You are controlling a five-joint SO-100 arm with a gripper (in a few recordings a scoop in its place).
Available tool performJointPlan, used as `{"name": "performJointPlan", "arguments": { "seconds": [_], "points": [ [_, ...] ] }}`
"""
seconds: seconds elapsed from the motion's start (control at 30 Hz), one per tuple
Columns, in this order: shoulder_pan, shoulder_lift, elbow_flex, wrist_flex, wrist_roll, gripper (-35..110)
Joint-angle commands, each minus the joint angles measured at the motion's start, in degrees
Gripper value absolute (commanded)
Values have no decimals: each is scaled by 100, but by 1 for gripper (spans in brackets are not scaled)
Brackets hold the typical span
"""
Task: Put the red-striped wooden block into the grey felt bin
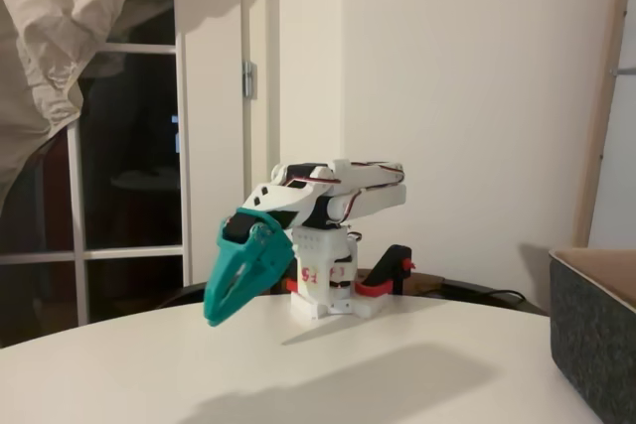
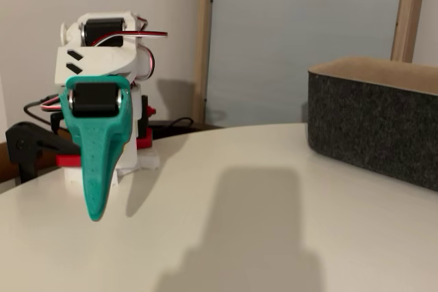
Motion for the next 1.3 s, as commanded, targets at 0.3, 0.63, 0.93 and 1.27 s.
{"name": "performJointPlan", "arguments": {
  "seconds": [0.3,0.63,0.93,1.27],
  "points": [
    [44,422,70,712,176,0],
    [44,422,70,703,132,0],
    [44,422,70,703,132,0],
    [44,422,70,703,132,0]
  ]
}}
